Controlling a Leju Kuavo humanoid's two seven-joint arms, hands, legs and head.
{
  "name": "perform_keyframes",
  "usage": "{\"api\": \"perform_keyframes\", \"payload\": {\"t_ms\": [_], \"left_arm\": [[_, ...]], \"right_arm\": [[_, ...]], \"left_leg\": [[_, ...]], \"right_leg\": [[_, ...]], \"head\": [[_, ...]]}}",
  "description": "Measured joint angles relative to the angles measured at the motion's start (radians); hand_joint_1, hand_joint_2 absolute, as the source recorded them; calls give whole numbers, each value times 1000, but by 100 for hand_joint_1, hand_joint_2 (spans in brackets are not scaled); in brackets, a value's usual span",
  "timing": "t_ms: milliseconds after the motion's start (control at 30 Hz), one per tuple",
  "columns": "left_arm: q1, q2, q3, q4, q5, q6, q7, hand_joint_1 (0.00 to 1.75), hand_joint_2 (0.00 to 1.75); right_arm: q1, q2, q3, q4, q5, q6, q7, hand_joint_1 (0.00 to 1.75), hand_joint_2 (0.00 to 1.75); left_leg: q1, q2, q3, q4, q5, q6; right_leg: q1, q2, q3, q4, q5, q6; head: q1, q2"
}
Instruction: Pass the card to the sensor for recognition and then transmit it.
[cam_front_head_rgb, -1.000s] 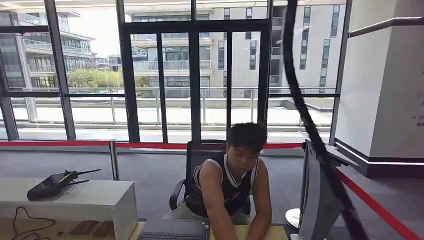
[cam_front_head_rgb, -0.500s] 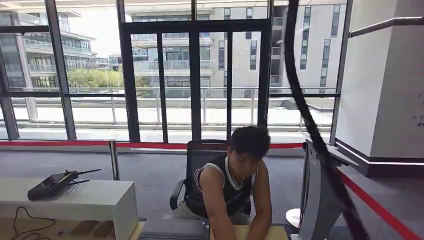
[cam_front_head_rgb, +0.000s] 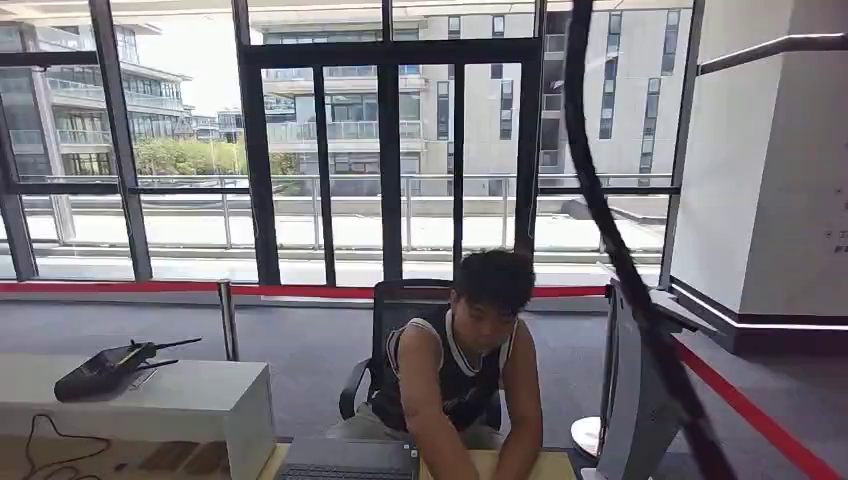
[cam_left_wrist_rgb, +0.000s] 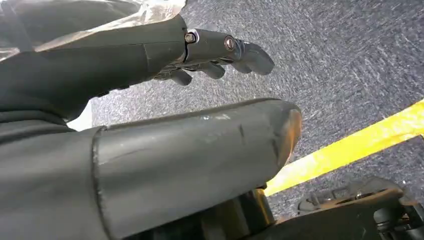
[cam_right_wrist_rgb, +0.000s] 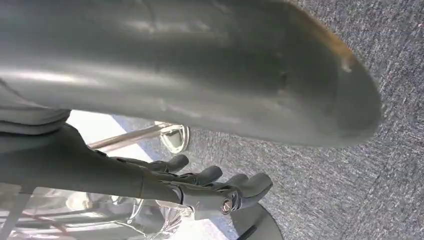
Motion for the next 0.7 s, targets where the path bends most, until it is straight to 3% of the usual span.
{"api": "perform_keyframes", "payload": {"t_ms": [533, 700], "left_arm": [[0, -3, -19, 0, -5, -1, 0, 0, 0], [-1, -3, -23, 0, -2, 15, 33, 0, 0]], "right_arm": [[0, 0, -1, 0, -10, -2, 8, 0, 0], [0, 0, -3, 0, -11, -6, 8, 0, 0]], "left_leg": [[0, 0, 0, 0, 0, 0], [0, 0, 0, 0, 0, 0]], "right_leg": [[0, 0, 0, 0, 0, 0], [0, 0, 0, 0, 0, 0]], "head": [[0, 0], [1, 0]]}}
